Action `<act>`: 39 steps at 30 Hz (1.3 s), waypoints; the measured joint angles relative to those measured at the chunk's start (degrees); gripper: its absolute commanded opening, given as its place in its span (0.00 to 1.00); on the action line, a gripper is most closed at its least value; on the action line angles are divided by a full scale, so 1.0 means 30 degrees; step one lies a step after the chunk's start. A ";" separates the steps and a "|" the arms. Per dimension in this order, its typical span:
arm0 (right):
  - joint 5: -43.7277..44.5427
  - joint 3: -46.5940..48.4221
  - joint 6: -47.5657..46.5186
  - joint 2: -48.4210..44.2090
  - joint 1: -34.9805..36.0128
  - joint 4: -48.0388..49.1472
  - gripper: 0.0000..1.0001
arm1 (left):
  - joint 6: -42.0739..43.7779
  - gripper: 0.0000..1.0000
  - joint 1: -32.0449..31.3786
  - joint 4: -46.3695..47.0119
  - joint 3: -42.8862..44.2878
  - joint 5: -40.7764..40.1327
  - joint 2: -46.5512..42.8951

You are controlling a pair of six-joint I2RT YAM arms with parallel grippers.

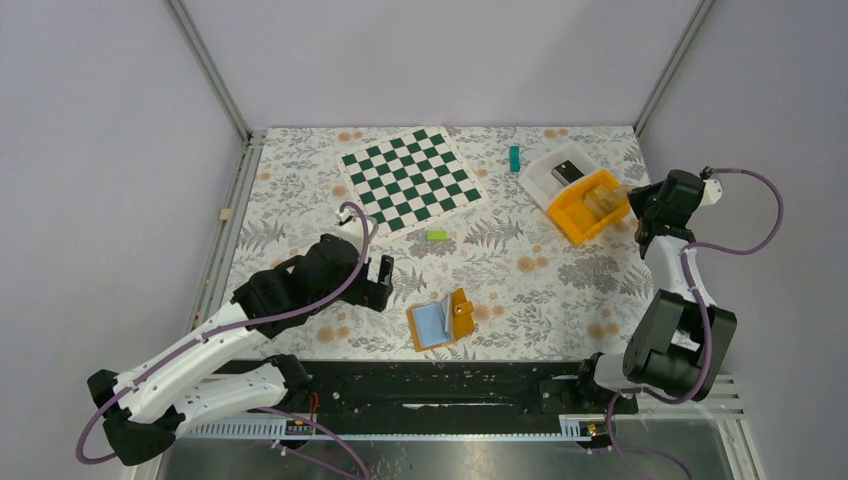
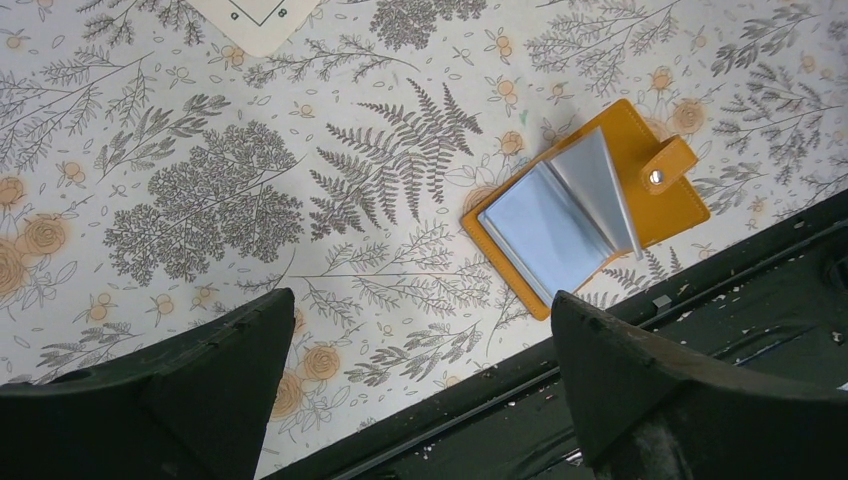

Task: Take the credit cards out of the card holder
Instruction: Place the credit card in the storage box.

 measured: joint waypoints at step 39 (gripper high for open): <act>-0.1989 0.1428 0.3024 0.8174 -0.0160 0.4874 0.20 | 0.0044 0.99 0.0000 -0.0350 -0.0007 -0.1377 0.0146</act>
